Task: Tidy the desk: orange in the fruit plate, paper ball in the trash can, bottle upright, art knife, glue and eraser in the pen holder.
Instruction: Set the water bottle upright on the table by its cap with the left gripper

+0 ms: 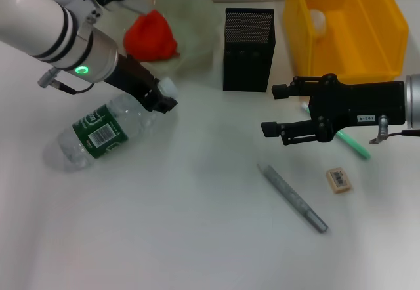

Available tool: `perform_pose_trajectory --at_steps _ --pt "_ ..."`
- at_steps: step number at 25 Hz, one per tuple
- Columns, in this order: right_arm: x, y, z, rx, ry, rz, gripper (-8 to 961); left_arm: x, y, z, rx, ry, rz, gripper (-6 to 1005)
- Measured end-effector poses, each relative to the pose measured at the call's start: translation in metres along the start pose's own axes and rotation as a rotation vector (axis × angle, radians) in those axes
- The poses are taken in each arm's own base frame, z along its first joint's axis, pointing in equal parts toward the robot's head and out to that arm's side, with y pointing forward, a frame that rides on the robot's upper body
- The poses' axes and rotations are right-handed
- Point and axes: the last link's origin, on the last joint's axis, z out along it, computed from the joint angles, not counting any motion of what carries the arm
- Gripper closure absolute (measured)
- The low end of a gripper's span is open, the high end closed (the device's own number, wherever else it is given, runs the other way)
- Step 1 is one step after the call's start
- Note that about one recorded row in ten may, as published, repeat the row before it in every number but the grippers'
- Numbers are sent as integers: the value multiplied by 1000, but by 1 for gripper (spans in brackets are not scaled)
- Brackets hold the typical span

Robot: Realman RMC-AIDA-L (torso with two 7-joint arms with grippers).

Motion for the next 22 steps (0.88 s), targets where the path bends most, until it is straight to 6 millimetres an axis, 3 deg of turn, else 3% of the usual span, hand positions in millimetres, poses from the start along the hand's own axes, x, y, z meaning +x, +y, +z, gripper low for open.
perform_pose_trajectory --at_steps 22 --pt "1 1 0 -6 -2 2 132 -4 -5 -37 -67 236 -103 553"
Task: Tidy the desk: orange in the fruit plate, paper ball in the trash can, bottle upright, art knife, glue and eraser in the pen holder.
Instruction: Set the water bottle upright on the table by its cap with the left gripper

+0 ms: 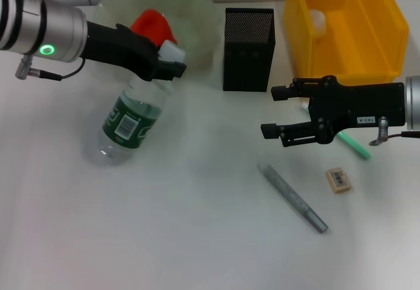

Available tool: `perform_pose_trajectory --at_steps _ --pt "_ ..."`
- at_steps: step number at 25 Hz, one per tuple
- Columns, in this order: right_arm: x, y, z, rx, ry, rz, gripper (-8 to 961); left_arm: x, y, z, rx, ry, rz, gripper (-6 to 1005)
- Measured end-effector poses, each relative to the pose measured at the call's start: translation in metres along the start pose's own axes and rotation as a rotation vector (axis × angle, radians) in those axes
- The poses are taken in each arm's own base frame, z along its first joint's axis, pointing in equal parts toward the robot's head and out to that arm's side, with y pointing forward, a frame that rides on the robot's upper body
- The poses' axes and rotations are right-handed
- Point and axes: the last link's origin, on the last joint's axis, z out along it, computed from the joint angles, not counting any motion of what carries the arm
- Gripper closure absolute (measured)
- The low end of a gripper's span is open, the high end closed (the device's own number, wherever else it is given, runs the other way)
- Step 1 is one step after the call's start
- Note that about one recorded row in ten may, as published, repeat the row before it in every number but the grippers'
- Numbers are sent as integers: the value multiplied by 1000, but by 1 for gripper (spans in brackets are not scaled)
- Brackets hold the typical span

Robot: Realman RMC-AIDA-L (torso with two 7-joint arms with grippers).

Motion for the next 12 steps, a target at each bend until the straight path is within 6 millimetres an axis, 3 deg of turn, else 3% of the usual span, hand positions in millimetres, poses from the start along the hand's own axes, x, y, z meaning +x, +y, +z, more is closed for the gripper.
perform_pose_trajectory --at_steps 12 --pt "-1 -1 -1 2 0 -3 132 -3 1 -22 -67 183 -11 552"
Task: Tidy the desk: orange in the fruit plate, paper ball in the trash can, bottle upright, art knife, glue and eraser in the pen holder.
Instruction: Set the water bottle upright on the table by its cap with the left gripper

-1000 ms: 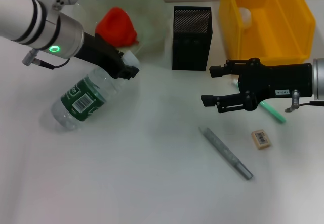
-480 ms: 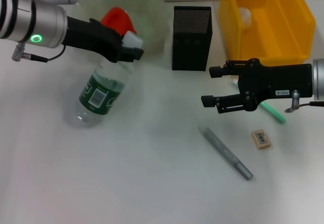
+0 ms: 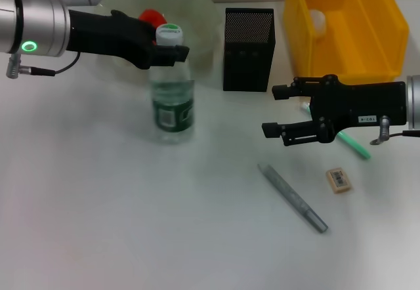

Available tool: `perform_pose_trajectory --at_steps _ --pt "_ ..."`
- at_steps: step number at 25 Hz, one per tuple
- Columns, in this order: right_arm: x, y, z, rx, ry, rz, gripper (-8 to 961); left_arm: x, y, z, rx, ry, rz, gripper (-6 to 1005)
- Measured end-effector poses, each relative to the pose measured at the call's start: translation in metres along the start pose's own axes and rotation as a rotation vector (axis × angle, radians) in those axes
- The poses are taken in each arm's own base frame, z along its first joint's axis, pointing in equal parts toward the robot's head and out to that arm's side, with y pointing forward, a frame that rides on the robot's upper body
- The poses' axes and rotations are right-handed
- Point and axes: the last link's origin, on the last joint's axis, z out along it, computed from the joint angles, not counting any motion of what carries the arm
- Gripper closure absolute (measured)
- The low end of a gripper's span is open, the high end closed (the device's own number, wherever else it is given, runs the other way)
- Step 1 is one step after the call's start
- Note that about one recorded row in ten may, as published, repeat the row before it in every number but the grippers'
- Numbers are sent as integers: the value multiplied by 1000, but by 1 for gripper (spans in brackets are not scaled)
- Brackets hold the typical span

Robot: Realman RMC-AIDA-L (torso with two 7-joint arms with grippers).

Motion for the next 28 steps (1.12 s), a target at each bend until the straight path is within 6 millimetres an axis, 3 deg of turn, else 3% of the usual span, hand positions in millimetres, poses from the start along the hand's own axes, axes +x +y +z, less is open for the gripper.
perform_pose_trajectory --at_steps 8,17,28 --pt "0 -1 0 7 2 2 131 -1 4 -6 -25 74 43 552" --pt "-1 -1 0 9 1 8 131 -9 5 -27 -13 196 99 553" --pt "-1 -1 0 10 1 10 131 -32 -4 -49 64 239 97 553"
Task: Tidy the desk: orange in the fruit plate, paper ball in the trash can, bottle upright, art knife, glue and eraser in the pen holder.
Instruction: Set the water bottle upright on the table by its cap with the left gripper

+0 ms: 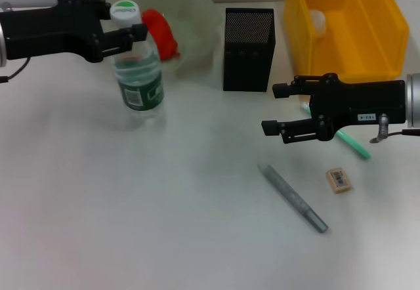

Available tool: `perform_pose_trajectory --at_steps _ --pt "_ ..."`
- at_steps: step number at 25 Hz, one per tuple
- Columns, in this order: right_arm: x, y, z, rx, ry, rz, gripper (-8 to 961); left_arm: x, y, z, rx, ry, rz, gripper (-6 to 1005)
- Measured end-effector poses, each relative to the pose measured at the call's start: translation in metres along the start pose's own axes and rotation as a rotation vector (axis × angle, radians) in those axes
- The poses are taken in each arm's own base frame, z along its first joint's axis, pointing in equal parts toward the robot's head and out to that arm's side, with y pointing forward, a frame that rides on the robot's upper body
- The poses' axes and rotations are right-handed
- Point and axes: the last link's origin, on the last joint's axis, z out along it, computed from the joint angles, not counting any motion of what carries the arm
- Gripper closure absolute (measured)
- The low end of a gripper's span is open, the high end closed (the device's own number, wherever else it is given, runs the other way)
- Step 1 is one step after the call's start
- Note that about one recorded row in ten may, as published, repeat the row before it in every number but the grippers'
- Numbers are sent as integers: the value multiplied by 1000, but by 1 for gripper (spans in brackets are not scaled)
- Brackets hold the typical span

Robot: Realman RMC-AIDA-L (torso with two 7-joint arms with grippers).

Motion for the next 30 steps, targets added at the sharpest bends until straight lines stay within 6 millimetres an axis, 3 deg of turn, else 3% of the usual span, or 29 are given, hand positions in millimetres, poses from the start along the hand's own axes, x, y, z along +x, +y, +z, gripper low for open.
perform_pose_trajectory --at_steps 10,30 --pt "0 -1 1 10 0 -5 131 -15 -18 -16 86 9 -79 552" --pt "0 -1 2 16 0 -7 132 -31 -31 -14 178 -6 -119 551"
